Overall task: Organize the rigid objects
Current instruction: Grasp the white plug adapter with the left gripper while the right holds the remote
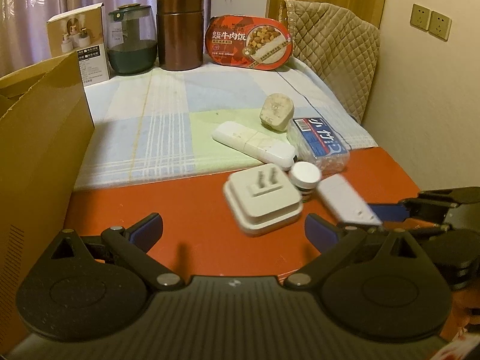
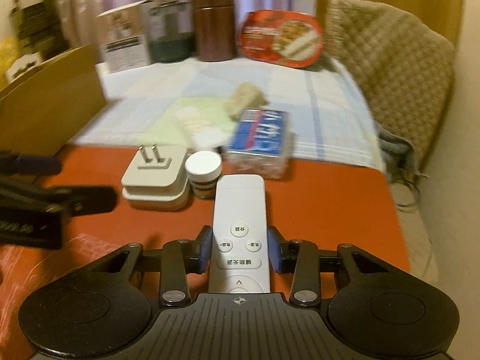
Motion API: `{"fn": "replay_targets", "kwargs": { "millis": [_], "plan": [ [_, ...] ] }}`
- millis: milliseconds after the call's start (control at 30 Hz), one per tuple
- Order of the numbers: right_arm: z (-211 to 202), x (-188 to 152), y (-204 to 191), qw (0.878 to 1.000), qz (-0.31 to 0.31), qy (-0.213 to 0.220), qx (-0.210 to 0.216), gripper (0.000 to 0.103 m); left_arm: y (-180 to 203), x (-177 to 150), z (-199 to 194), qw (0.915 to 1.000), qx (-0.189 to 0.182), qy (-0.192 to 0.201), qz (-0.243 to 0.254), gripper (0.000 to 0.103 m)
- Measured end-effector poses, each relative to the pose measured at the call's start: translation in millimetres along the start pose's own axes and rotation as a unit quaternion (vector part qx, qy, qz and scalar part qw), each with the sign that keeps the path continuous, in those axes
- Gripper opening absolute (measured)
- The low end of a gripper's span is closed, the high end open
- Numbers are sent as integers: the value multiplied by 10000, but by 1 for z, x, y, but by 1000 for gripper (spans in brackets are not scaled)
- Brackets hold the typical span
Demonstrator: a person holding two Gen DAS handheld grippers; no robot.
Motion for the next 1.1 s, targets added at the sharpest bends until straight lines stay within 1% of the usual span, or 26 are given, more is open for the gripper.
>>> {"fn": "replay_targets", "kwargs": {
  "millis": [67, 133, 333, 533, 667, 733, 767, 800, 867, 1000, 1100],
  "plan": [
    [0, -1, -9, 9998, -144, 20, 167, 36, -3, 1, 2, 10000, 9, -3, 4, 99],
    [1, -1, -8, 9999, -155, 36, 63, 36, -4, 2, 6, 10000, 9, 14, -33, 99],
    [2, -2, 18, 9990, 305, -5, -324, 36, 2, 8, 25, 9998, -65, 78, -175, 99],
    [-3, -2, 29, 9981, 477, -4, -388, 36, 10, 10, 47, 9998, 67, 118, -134, 98],
    [-5, -4, 29, 9979, 520, 0, -397, 35, 9, 10, 57, 9997, 211, 86, -92, 91],
    [-5, -3, 29, 9979, 520, -1, -397, 35, 6, 10, 59, 9996, 263, 63, -118, 84],
    [-5, -3, 29, 9979, 520, -2, -397, 35, 5, 9, 59, 9995, 279, 59, -132, 76],
    [-5, -4, 29, 9979, 523, -3, -395, 35, 4, 8, 58, 9995, 304, 44, -116, 64],
    [-5, -4, 29, 9979, 519, -5, -397, 35, 1, 5, 54, 9994, 338, 11, -69, 61],
    [-6, -4, 29, 9978, 537, -22, -396, 35, -3, -7, 37, 9996, 264, -48, -39, 60],
    [-7, -5, 29, 9977, 555, -50, -378, 35, -3, -22, 19, 9997, 213, -135, 55, 60]
  ]
}}
Point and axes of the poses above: each gripper's, at about its wrist camera, not at the fingertips, and z roughly the way its jaws point, y to its right, x to its top, the point moved 9 cm from there along z, roughly the way its jaws point, and after that the axes turned 10 degrees about -x, right-handed, at the moved point
